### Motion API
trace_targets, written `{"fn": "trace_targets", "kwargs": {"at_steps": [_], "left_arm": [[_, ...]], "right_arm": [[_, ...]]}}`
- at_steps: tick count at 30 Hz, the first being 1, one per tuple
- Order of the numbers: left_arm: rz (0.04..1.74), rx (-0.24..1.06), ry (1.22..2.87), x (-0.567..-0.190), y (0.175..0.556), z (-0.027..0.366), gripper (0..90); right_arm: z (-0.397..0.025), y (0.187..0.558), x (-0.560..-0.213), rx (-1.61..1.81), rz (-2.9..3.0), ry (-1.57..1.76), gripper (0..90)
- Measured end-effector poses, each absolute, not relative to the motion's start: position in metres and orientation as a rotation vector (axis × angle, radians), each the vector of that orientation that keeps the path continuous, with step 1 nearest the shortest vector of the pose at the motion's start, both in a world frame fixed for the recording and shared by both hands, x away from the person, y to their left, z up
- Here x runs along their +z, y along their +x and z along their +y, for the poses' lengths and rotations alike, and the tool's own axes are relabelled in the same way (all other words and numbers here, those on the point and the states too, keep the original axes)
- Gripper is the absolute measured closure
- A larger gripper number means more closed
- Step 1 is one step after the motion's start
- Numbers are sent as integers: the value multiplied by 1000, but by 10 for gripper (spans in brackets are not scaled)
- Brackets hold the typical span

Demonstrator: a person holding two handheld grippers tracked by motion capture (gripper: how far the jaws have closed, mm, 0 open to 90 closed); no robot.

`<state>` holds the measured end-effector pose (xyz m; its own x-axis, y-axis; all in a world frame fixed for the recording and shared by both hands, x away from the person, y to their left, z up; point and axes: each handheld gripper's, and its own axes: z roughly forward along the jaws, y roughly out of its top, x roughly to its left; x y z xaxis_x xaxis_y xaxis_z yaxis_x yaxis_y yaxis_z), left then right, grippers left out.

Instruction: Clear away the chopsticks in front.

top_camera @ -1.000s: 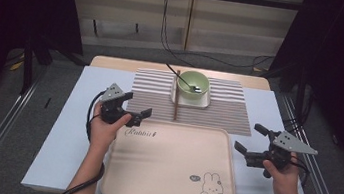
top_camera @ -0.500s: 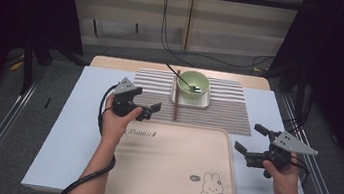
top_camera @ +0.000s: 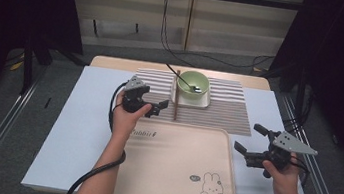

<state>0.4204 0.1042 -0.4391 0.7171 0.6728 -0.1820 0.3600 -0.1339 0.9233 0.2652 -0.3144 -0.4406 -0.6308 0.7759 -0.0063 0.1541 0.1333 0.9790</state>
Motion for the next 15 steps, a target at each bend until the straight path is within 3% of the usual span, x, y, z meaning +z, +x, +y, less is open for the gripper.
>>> {"fn": "trace_targets", "kwargs": {"at_steps": [15], "left_arm": [[923, 360, 1760, -449, 443, 90, 0]], "right_arm": [[-315, 265, -440, 1530, 1879, 900, 26]]}}
